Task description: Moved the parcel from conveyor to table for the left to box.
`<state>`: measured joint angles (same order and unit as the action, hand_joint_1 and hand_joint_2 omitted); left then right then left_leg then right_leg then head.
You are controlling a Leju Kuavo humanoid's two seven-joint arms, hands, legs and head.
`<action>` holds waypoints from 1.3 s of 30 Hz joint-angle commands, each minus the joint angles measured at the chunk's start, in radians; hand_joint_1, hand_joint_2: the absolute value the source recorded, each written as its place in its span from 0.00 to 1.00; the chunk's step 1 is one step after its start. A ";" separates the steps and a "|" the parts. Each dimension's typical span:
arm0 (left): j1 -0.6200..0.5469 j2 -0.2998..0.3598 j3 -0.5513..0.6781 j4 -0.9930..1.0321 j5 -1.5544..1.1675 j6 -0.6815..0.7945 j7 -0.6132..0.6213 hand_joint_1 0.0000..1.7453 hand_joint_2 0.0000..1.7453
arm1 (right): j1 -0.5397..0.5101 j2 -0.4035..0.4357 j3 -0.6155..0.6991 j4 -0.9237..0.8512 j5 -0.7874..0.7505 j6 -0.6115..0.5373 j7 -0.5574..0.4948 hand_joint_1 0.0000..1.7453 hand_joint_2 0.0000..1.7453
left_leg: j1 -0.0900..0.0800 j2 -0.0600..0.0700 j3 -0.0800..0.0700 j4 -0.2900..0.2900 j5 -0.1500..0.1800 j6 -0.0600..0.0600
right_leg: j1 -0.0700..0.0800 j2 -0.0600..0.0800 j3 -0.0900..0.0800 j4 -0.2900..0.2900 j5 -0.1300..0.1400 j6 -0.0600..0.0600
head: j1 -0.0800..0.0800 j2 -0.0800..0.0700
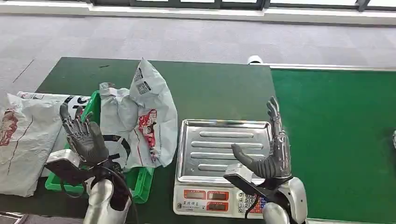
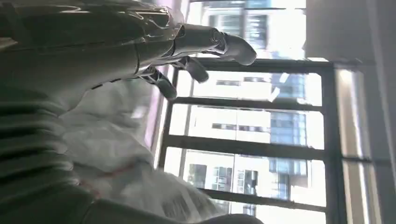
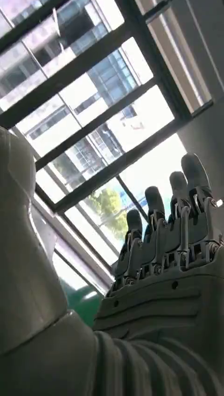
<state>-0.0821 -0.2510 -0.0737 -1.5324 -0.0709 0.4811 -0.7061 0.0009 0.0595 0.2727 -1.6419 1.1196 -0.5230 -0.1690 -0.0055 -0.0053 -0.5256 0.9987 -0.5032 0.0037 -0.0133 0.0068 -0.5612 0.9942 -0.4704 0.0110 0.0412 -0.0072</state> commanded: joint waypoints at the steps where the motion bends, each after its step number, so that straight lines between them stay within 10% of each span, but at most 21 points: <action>1: 0.038 0.017 -0.060 -0.028 -0.072 0.007 0.008 0.00 0.00 | -0.012 0.015 -0.085 0.080 -0.005 -0.002 -0.001 0.00 1.00 | 0.000 0.001 0.003 -0.002 0.000 -0.001 | 0.000 0.001 0.002 -0.002 0.000 0.000 | 0.000 0.000; 29: 0.109 0.001 -0.128 -0.128 -0.081 0.039 0.008 0.00 0.00 | 0.115 0.063 -0.379 -0.016 -0.131 0.010 -0.100 0.00 1.00 | 0.000 -0.001 0.002 -0.002 -0.001 -0.001 | 0.000 -0.001 0.002 -0.002 0.000 0.000 | 0.000 0.000; 34: 0.103 0.006 -0.146 -0.173 -0.074 0.020 0.008 0.00 0.00 | 0.193 0.077 -0.578 -0.103 0.002 0.060 0.017 0.00 1.00 | 0.000 -0.006 0.002 -0.002 -0.001 -0.001 | 0.000 -0.007 0.004 -0.003 -0.002 0.000 | 0.000 0.000; 39: 0.096 -0.008 -0.134 -0.166 -0.089 0.012 0.008 0.00 0.00 | 0.031 -0.045 -0.834 0.151 0.112 0.128 0.080 0.00 1.00 | 0.000 -0.002 0.003 -0.002 0.000 0.001 | 0.000 -0.003 0.004 -0.005 0.000 0.001 | 0.000 0.000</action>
<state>0.0033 -0.2441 -0.1587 -1.7018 -0.1541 0.5020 -0.7031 0.1691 0.1053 -0.1600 -1.7159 1.1358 -0.4669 -0.1479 -0.0061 -0.0055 -0.5259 0.9988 -0.5046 0.0048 -0.0140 0.0065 -0.5615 0.9934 -0.4712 0.0116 0.0412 -0.0072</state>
